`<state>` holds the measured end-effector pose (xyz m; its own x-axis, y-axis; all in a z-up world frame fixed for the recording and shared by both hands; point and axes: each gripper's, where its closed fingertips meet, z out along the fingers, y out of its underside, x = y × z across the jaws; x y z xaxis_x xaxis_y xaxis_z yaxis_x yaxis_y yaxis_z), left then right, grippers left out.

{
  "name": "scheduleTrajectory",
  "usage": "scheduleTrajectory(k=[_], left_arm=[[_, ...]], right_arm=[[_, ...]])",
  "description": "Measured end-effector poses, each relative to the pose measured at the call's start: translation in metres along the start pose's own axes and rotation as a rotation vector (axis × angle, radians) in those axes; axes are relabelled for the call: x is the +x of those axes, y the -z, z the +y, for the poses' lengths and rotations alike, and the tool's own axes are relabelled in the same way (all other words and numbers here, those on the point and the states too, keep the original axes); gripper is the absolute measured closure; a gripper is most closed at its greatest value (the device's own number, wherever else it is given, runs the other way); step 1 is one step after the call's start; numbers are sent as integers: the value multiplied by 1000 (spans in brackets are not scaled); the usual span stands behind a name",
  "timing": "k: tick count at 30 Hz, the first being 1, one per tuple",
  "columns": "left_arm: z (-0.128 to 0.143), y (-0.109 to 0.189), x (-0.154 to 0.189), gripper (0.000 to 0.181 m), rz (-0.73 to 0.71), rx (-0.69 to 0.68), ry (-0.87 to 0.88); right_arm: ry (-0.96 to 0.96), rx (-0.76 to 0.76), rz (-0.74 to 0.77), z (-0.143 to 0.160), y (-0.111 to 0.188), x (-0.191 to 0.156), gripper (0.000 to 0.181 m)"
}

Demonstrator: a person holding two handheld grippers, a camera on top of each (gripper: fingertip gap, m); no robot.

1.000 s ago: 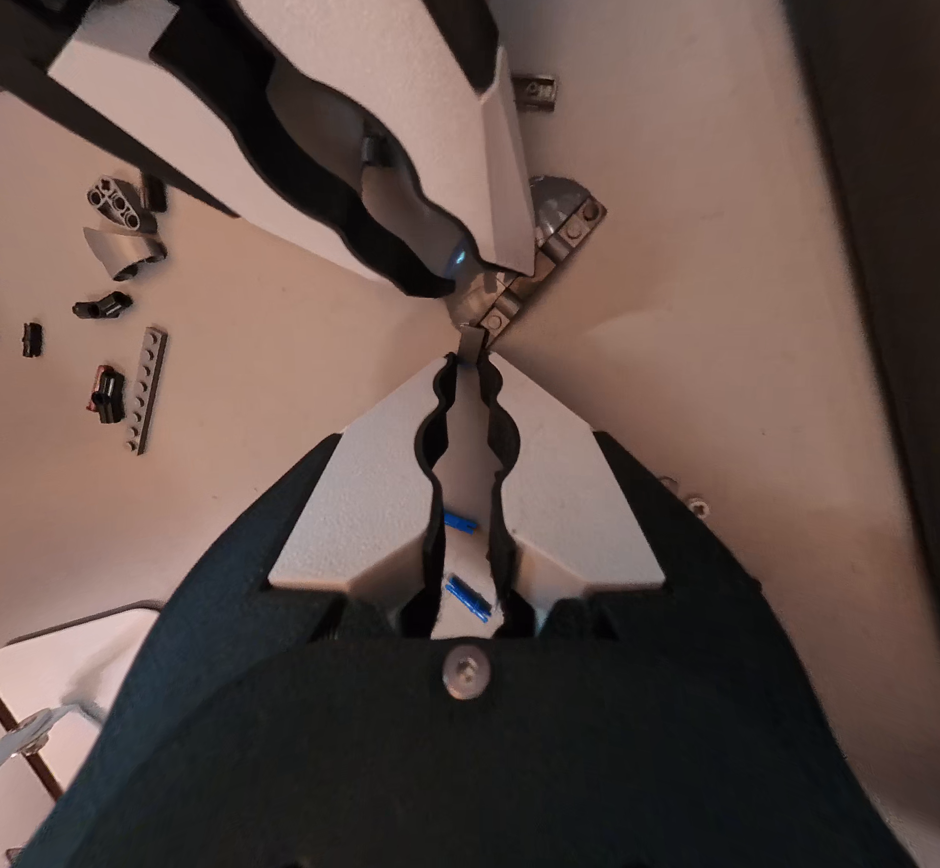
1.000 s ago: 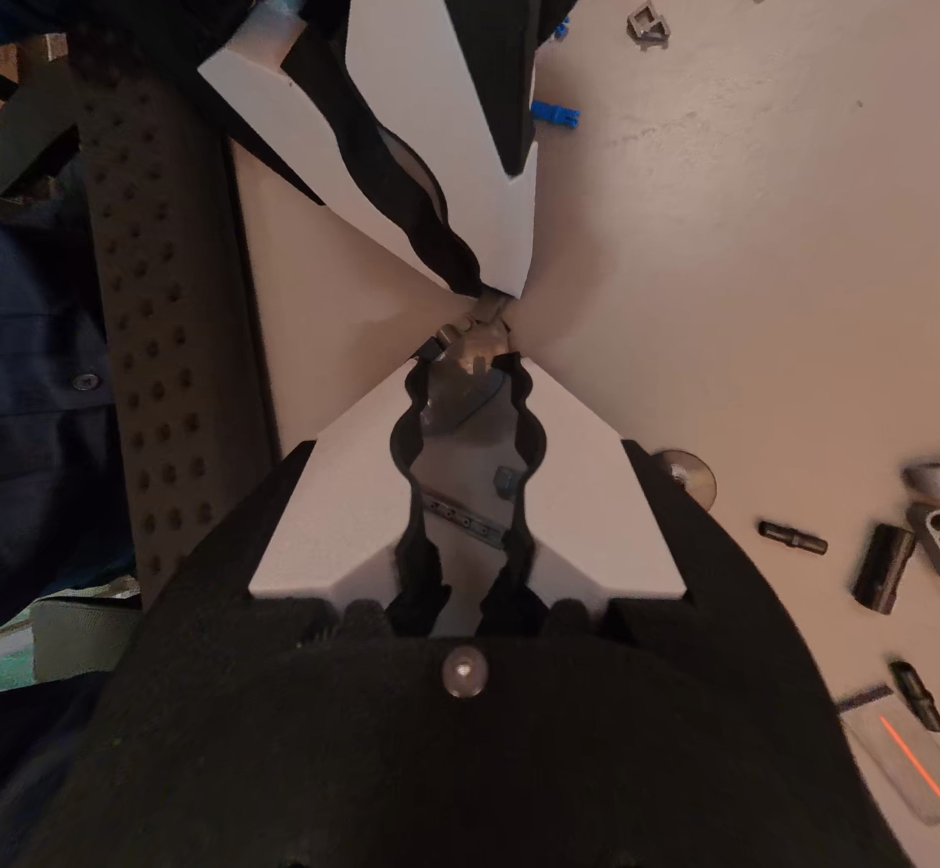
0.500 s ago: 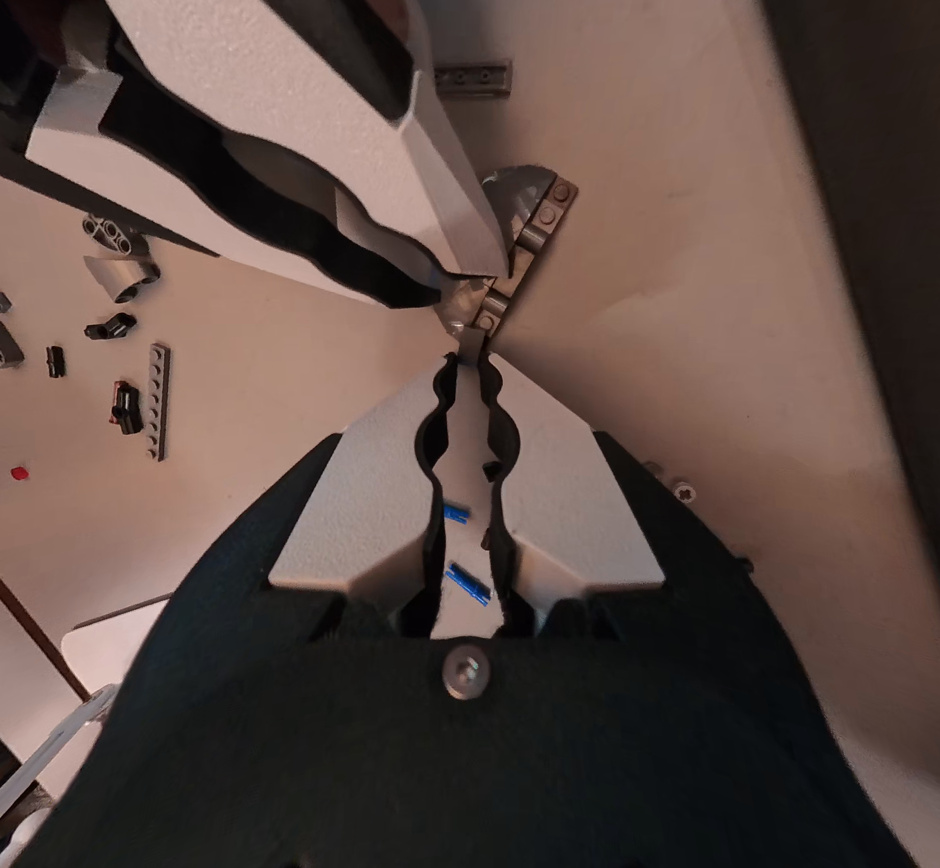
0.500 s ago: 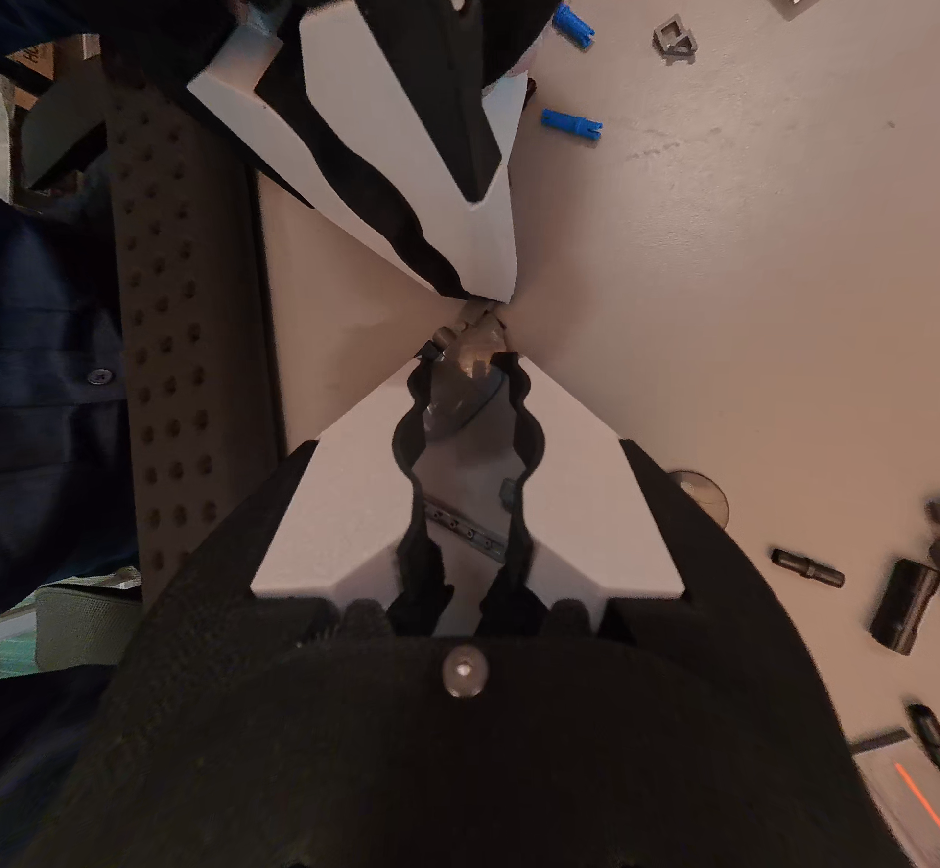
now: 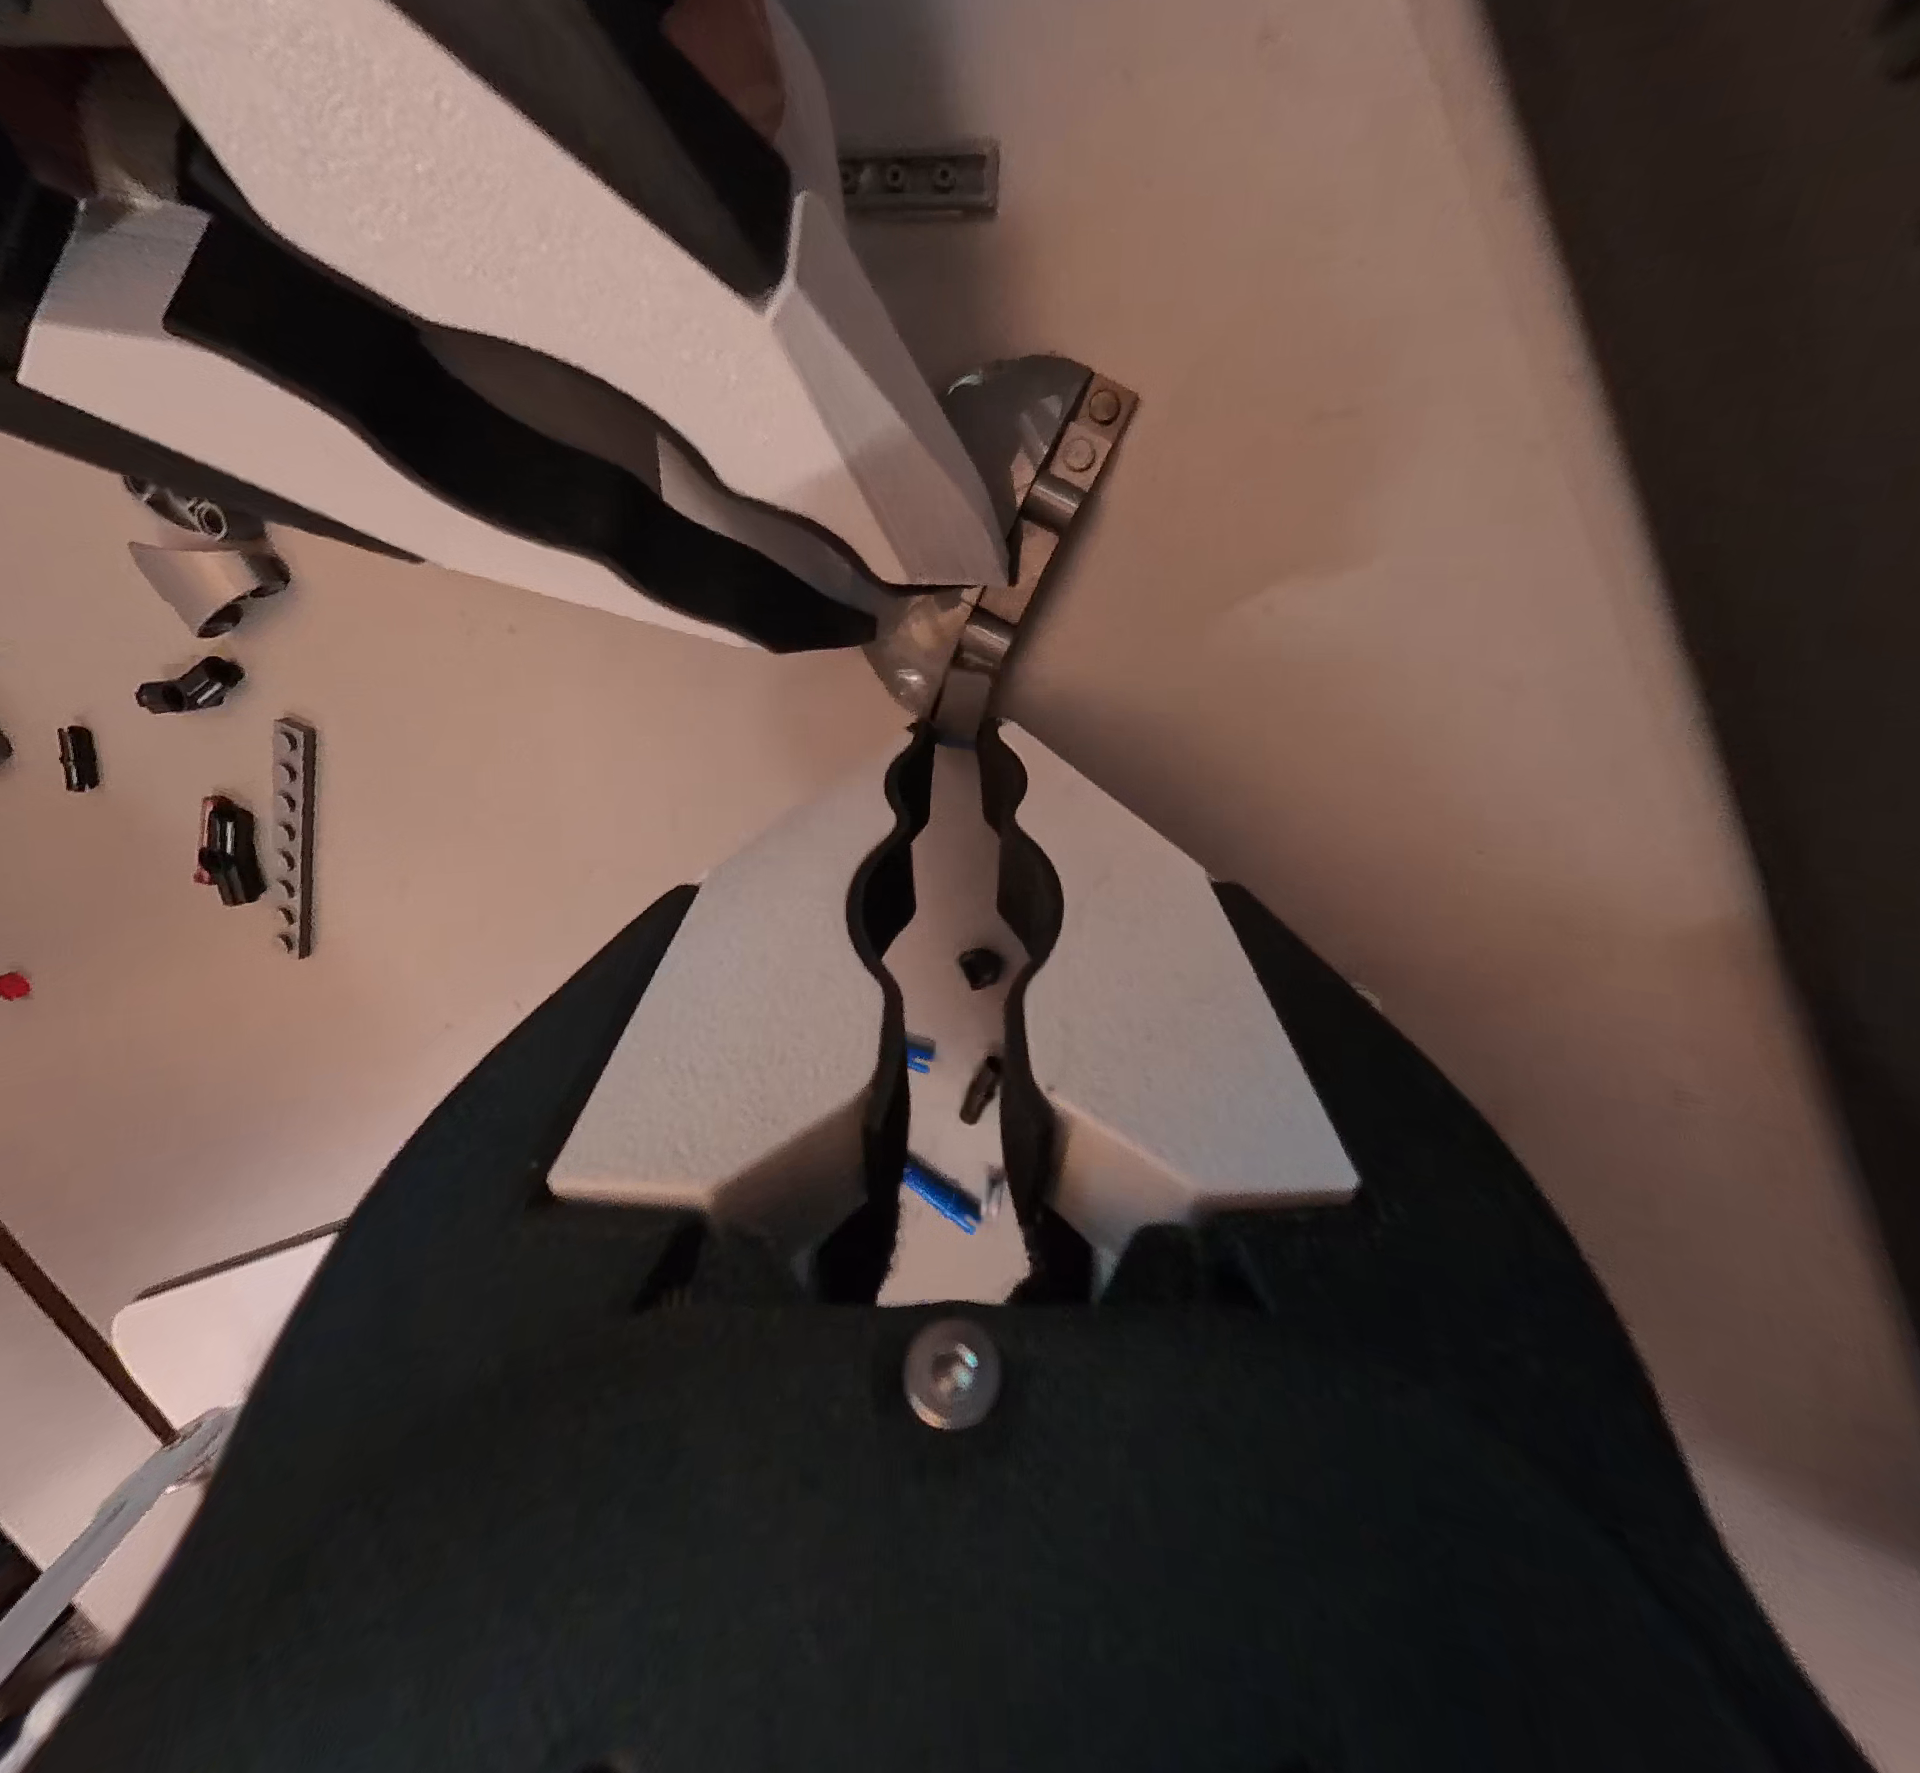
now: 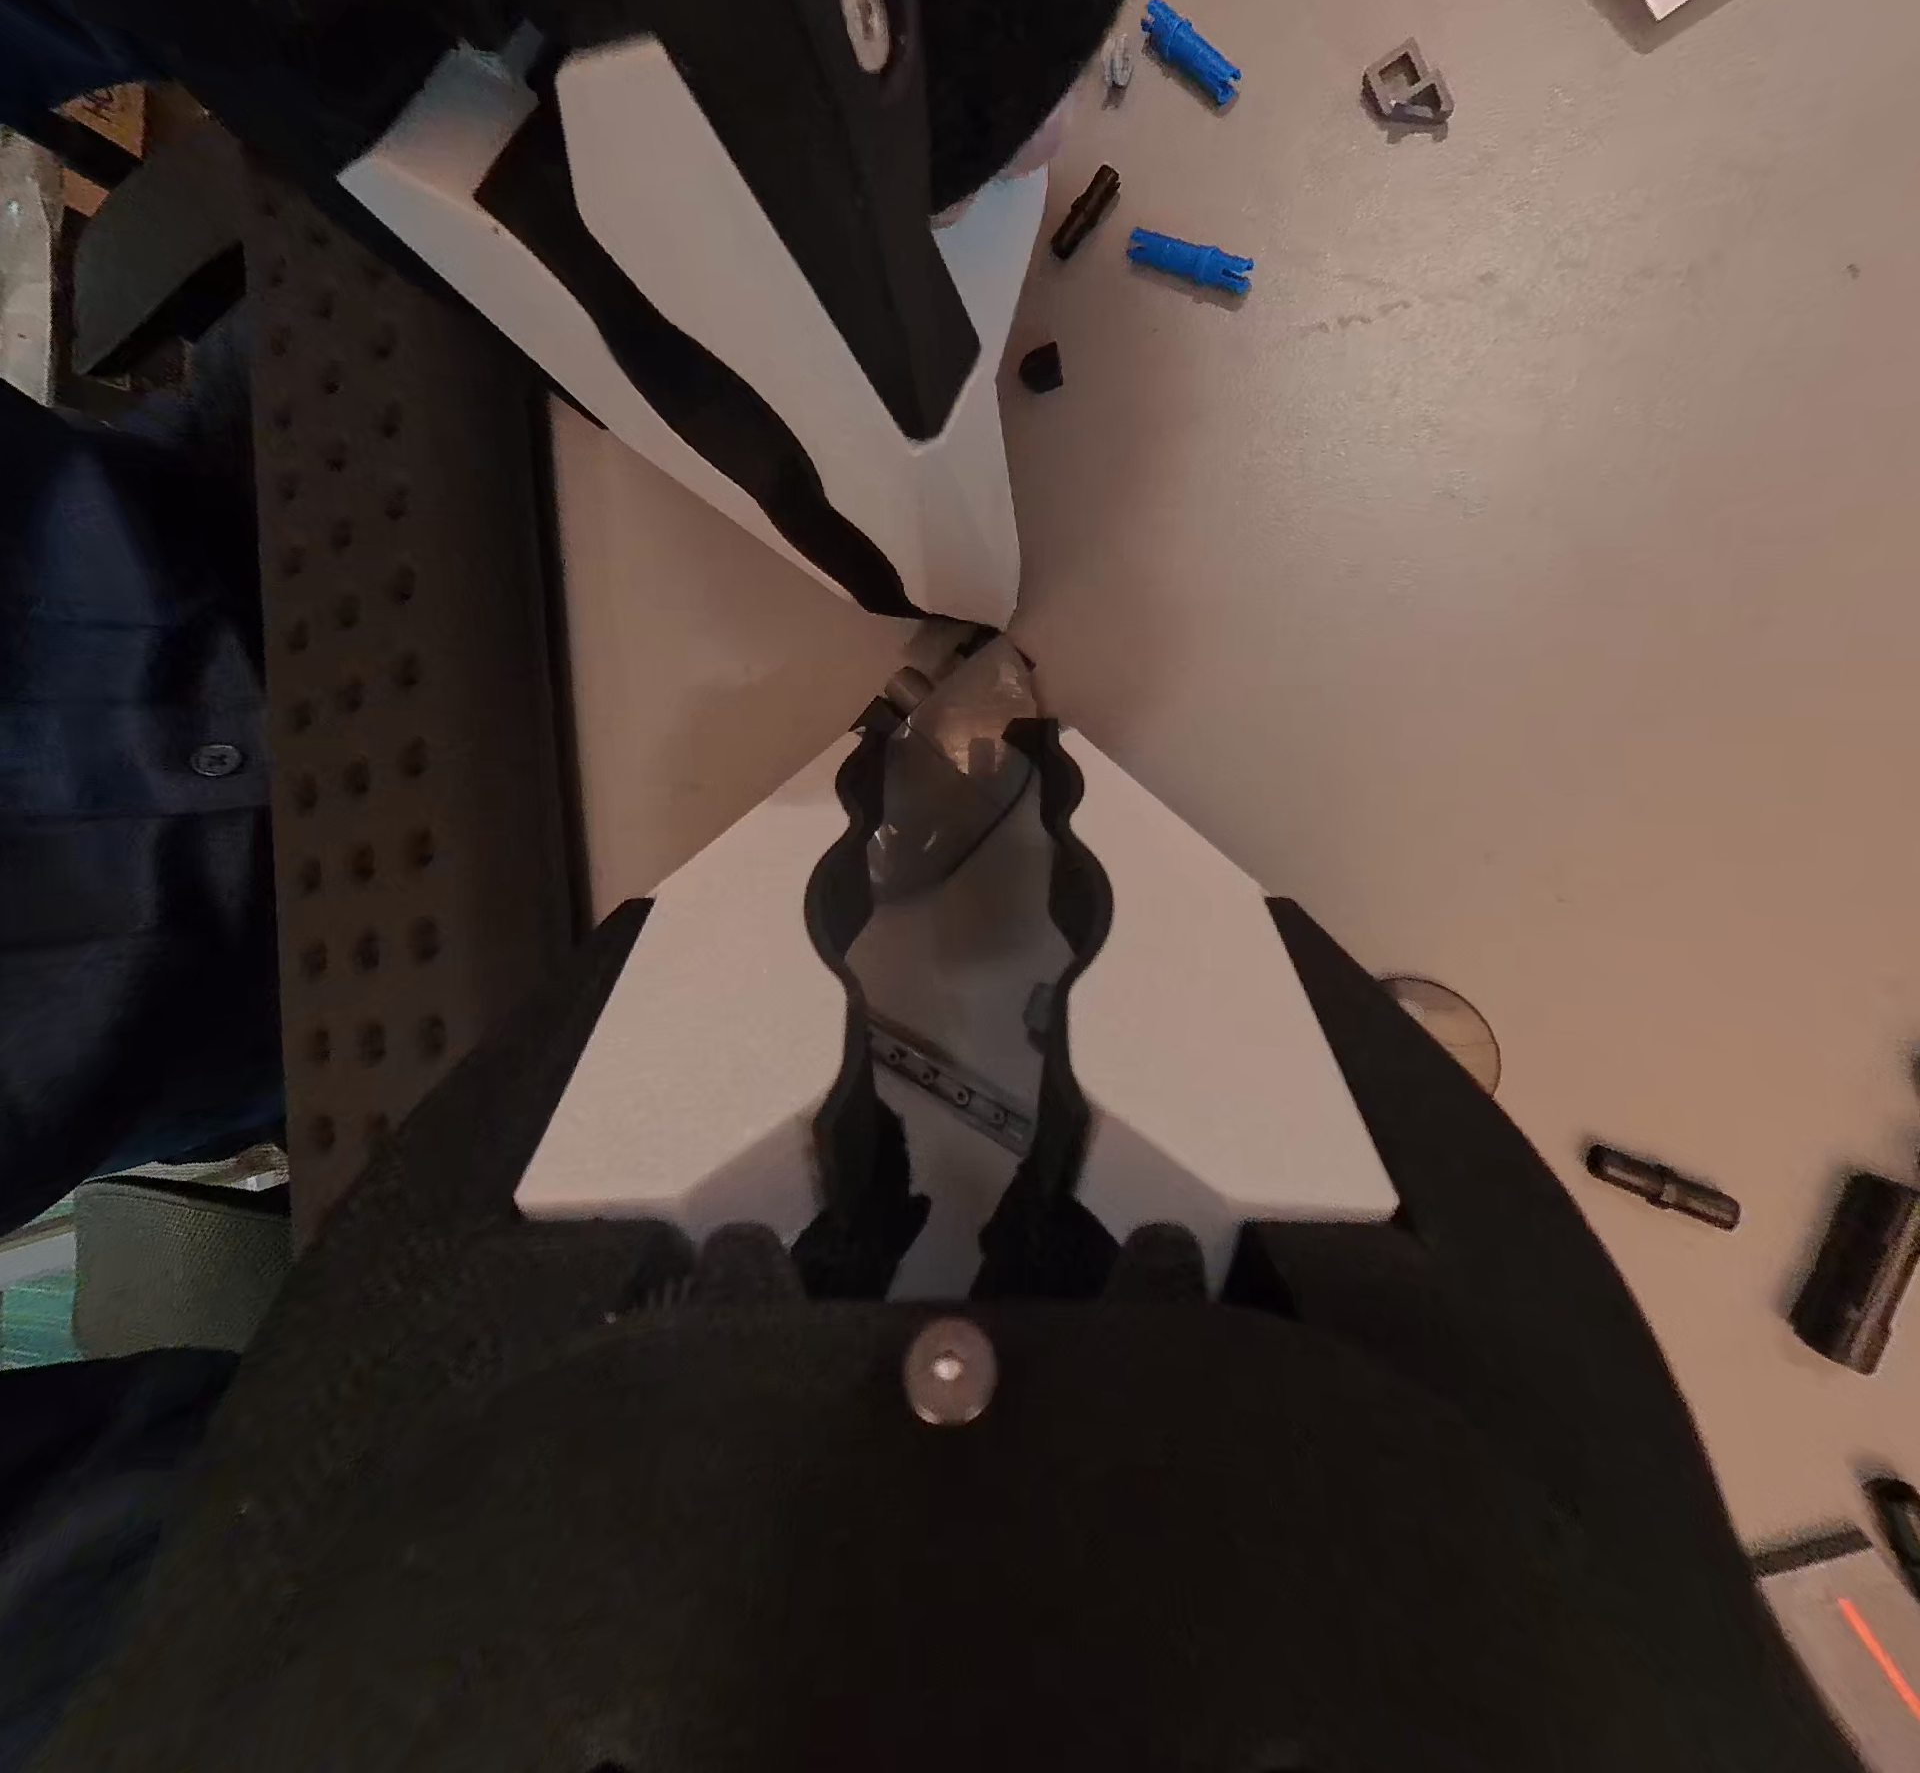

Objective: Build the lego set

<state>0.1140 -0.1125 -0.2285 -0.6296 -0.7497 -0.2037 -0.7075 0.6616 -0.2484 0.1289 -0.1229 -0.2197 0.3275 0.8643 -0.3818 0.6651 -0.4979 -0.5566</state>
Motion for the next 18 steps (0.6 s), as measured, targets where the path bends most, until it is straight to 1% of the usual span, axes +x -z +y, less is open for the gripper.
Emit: scheduleTrajectory(k=[9,11,18], left_arm=[[-2,0,-1,174,-21,-21,-16],[-2,0,-3,170,-31,-14,-15],[0,1,-5,164,-38,-13,1]], right_arm=[[-3,4,-7,0,0,0,153],[-3,6,-8,0,0,0,153],[-4,10,-11,0,0,0,153]])
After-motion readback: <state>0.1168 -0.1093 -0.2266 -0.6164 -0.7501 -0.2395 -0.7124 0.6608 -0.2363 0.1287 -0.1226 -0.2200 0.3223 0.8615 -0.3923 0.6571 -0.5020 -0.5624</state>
